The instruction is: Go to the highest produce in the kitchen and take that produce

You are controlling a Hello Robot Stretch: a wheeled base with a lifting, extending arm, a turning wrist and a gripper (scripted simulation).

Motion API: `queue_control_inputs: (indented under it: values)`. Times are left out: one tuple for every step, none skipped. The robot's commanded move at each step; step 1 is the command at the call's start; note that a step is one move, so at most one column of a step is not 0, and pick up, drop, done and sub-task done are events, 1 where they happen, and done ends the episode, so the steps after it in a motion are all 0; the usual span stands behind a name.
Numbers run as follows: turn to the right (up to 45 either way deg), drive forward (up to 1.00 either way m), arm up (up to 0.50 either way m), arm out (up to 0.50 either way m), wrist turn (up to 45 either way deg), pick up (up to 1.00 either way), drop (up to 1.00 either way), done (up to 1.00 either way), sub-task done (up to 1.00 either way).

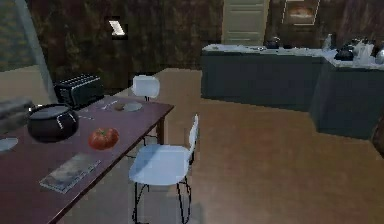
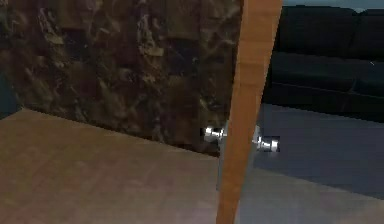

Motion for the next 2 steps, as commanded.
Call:
queue_control_inputs:
  values:
    - [45.0,0.0,0.0,0.0,0.0,0.0,0.0,0.0,0.0]
    - [45.0,0.0,0.0,0.0,0.0,0.0,0.0,0.0,0.0]
